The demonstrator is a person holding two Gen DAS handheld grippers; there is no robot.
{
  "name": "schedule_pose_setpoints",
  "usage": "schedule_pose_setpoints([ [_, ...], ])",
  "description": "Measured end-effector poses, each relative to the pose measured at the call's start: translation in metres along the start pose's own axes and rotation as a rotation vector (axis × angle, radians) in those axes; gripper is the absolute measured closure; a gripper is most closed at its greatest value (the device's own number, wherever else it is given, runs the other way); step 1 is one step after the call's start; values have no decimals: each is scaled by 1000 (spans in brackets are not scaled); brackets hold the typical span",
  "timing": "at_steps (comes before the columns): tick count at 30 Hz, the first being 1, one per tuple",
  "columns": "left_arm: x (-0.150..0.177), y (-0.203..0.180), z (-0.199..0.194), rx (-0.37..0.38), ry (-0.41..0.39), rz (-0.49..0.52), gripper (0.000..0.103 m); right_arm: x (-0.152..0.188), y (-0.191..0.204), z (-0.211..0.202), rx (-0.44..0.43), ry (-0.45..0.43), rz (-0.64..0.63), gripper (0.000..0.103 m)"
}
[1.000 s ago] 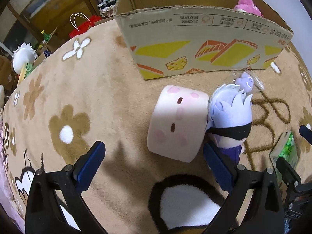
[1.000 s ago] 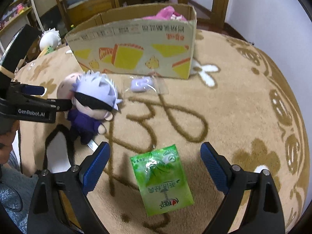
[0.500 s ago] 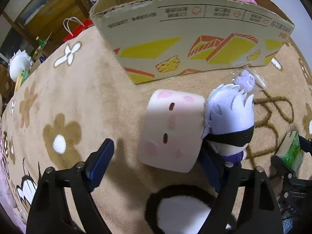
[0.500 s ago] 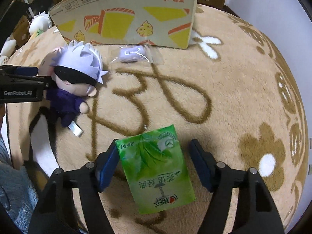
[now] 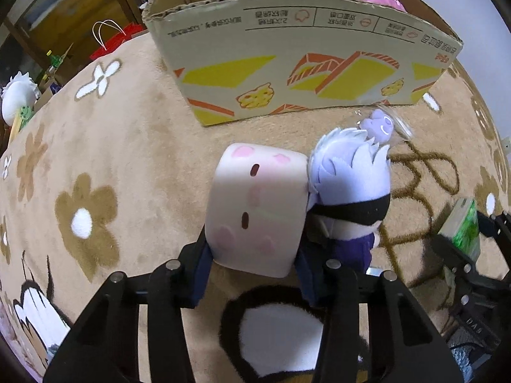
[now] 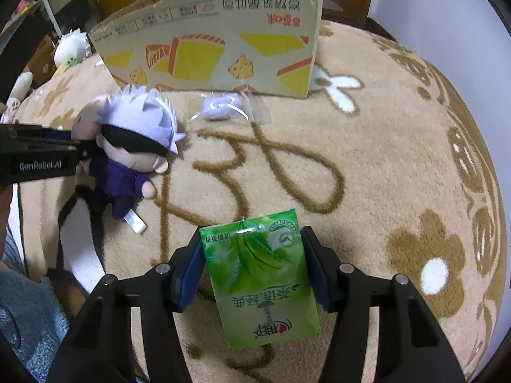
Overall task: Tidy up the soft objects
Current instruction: 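Lift the marshmallow plush with the left tool while the right tool carries the tissue pack to the box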
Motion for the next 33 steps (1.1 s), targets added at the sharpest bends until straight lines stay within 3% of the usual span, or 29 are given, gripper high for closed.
schedule_pose_setpoints([
  [9, 18, -3, -21, -27, -41, -16, 61, -7, -3, -12, -5, -71, 10, 43],
  [14, 22, -1, -37, -39, -88, -37, 62, -13, -1, -29, 31, -169, -3, 43],
  [19, 25, -2, -62, -66, -165, -45, 63, -18, -2, -51, 87, -278, 2, 43],
  [33, 15, -4, -120, -96, -448, -59, 62, -57, 0, -104, 119, -522, -7, 43],
])
Point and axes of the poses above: each gripper's, at about its wrist camera, not at the fingertips, and z roughly the way its jaws point, y to its left, x to its underside, the point moved 4 cm from there along z, roughly the way its jaws point, and after that the axes turned 1 degree about y, right-handed, at the moved point
